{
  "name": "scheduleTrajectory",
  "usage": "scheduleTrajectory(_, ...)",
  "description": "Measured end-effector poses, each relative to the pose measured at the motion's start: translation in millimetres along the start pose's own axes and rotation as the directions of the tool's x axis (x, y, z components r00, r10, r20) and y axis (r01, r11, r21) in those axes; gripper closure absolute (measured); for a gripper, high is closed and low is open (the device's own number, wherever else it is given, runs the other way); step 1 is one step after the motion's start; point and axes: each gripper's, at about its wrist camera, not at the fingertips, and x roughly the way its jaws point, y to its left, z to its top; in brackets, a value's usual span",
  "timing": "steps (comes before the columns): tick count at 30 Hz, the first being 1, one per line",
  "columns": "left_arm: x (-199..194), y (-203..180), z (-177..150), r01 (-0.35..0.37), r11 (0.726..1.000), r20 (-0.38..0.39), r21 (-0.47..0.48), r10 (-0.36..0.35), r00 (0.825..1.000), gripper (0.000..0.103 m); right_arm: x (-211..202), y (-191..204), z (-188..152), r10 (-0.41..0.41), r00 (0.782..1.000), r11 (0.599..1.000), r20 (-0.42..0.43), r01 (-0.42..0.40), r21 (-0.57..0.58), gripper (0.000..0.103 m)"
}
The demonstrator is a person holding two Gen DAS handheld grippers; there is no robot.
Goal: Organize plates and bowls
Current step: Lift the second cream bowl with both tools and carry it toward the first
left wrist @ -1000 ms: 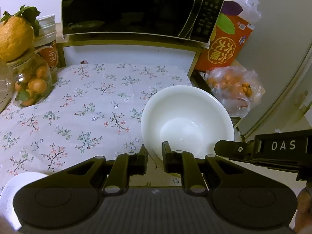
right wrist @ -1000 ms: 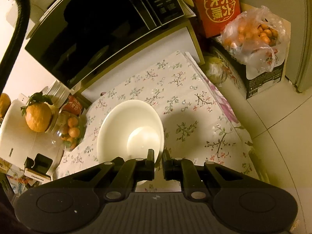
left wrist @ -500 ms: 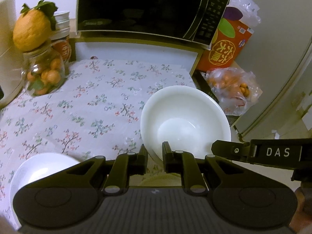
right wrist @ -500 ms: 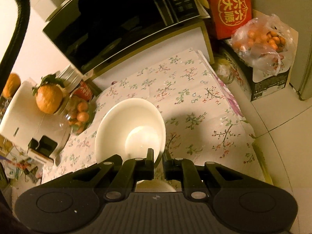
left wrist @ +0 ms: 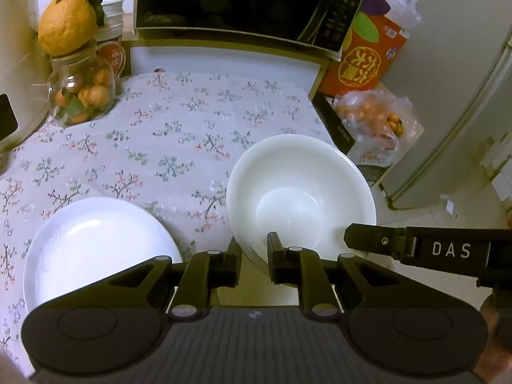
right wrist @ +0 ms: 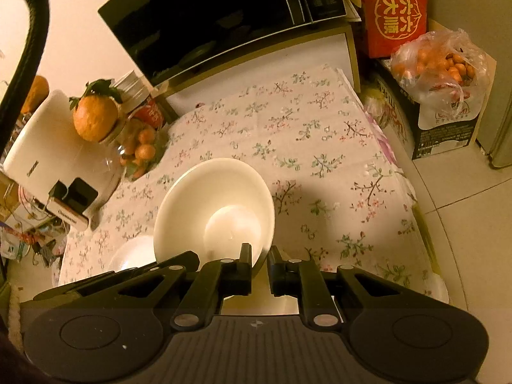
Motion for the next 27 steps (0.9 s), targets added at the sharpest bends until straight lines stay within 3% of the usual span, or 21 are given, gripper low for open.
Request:
scheduleTrajectory(18, 13.5, -0.7, -23.4, -0.028, 0.999, -0.109, -0.021, 0.026, 0.994, 0.083, 10.0, 4.9, -19.4, -0.046, 0.994, 0.993, -0.101, 0.034, -0.112, 0.090)
scheduleTrajectory(27, 15.8, -3.4, -25.9, -0.036, 0.999, -0.129, -0.004, 0.036, 0.991, 0.083, 12.4, 4.4, -23.6, -0.063, 0.989, 0.989, -0.132, 0.044, -0.143, 0.089)
